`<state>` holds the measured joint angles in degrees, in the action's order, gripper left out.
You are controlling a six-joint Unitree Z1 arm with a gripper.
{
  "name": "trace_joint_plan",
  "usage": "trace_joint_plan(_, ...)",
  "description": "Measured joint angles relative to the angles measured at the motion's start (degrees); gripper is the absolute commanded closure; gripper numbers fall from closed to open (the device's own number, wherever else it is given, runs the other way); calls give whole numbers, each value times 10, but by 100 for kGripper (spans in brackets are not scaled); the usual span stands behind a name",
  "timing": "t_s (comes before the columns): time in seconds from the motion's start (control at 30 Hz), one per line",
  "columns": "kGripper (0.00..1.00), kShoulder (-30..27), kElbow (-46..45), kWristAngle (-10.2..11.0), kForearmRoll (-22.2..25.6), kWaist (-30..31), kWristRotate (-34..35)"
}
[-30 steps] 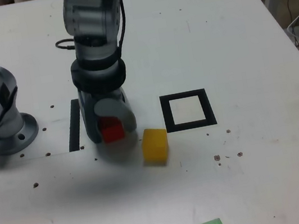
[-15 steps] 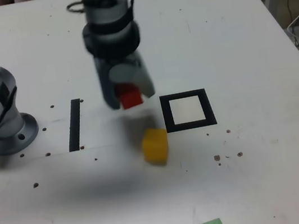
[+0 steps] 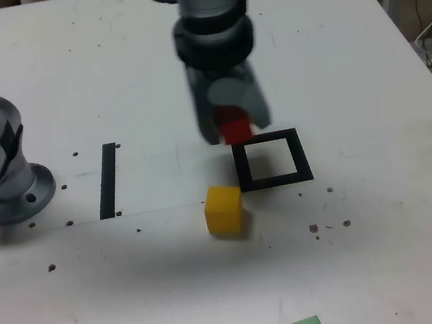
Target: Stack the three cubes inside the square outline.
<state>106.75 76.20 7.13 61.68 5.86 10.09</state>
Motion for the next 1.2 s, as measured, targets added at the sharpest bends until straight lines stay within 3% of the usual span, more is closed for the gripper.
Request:
trace_joint_plan(0.5,68,81,40,-10,-10,0,-3)
trace_joint_plan(0.93,67,99,44,-15,-24,0,-3)
trace_joint_plan(1.2,48,107,44,-15,-31,-3,-4)
